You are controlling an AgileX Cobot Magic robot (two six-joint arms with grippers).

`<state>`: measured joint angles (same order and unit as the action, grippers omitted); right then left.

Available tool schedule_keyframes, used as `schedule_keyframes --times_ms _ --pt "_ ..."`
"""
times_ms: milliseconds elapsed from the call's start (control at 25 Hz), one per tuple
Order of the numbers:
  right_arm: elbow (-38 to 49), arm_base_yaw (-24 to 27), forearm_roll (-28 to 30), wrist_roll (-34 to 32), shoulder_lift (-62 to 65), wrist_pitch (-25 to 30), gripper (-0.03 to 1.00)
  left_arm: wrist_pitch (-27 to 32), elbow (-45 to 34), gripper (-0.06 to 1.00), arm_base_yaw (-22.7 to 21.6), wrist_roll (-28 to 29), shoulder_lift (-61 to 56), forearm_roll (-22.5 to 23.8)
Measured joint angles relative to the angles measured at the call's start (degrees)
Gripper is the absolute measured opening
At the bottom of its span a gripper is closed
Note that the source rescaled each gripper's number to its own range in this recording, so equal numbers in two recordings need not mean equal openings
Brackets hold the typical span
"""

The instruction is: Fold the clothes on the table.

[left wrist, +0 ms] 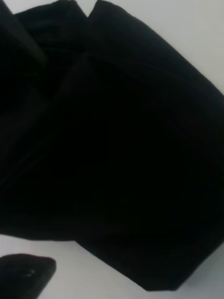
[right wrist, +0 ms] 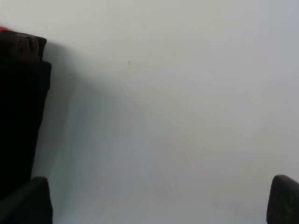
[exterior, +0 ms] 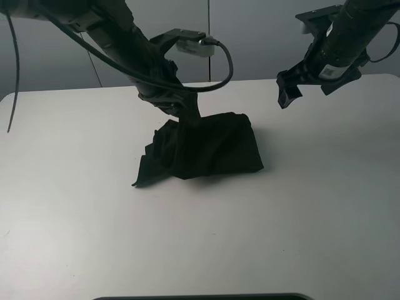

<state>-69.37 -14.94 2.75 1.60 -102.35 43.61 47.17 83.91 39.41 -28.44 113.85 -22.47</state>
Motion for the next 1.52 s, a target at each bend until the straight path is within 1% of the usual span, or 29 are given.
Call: schedule_keyframes --times_ms 120,160,200,280,360,400,440,520,600,760,920,1040,1120,1240,1360,1520 --pt "0.00 0.00 -1.92 1.31 0.00 0.00 0.99 0.13 1.09 0.99 0.29 1.81 2.62 2.44" --pt "0.00 0.00 -2.18 1.45 0.00 0.00 0.99 0.28 1.35 0.99 0.29 2.49 3.41 3.93" --pt "0.00 0.00 -2.31 1.70 0.00 0.00 0.99 0.56 1.35 0.99 0.29 3.55 3.95 6.29" --pt "0.00 0.00 -2.31 1.86 0.00 0.00 0.99 1.58 1.35 0.99 0.29 6.79 5.21 12.77" --pt "0.00 0.00 -2.31 1.86 0.00 0.00 0.99 2.62 1.35 0.99 0.29 10.88 6.32 20.51" --pt "0.00 0.00 -2.31 1.96 0.00 0.00 0.99 3.20 1.35 0.99 0.04 12.49 6.93 23.09" --pt "0.00 0.00 -2.31 1.96 0.00 0.00 0.99 3.60 1.35 0.99 -0.49 13.61 7.40 25.34" --pt "0.00 0.00 -2.75 2.08 0.00 0.00 0.99 4.16 1.35 0.99 -2.02 15.24 7.74 26.97" --pt "0.00 0.00 -3.23 2.32 0.00 0.00 0.99 4.23 1.35 0.99 -4.17 15.71 7.74 26.76" --pt "0.00 0.00 -4.75 3.26 0.00 0.00 0.99 4.51 1.35 0.99 -7.39 15.84 7.74 24.34" --pt "0.00 0.00 -6.46 4.95 0.00 0.00 0.99 4.88 1.35 0.99 -7.65 15.53 7.42 22.47" --pt "0.00 0.00 -6.73 5.50 0.24 0.11 0.99 4.88 1.35 0.99 -7.65 15.88 5.58 22.47" --pt "0.00 0.00 -6.73 5.96 1.35 0.39 0.99 5.13 1.35 0.99 -8.67 16.26 2.90 21.06" --pt "0.00 0.00 -6.73 7.02 4.72 2.11 0.99 7.50 1.69 0.99 -11.90 16.36 -2.11 18.24" --pt "0.85 0.00 -6.73 7.41 9.20 2.22 0.99 9.09 0.70 0.99 -15.49 16.36 -8.39 17.63" --pt "6.50 0.00 -6.73 7.41 17.89 0.53 0.99 8.75 -6.91 0.99 -19.71 16.36 -20.13 16.40"
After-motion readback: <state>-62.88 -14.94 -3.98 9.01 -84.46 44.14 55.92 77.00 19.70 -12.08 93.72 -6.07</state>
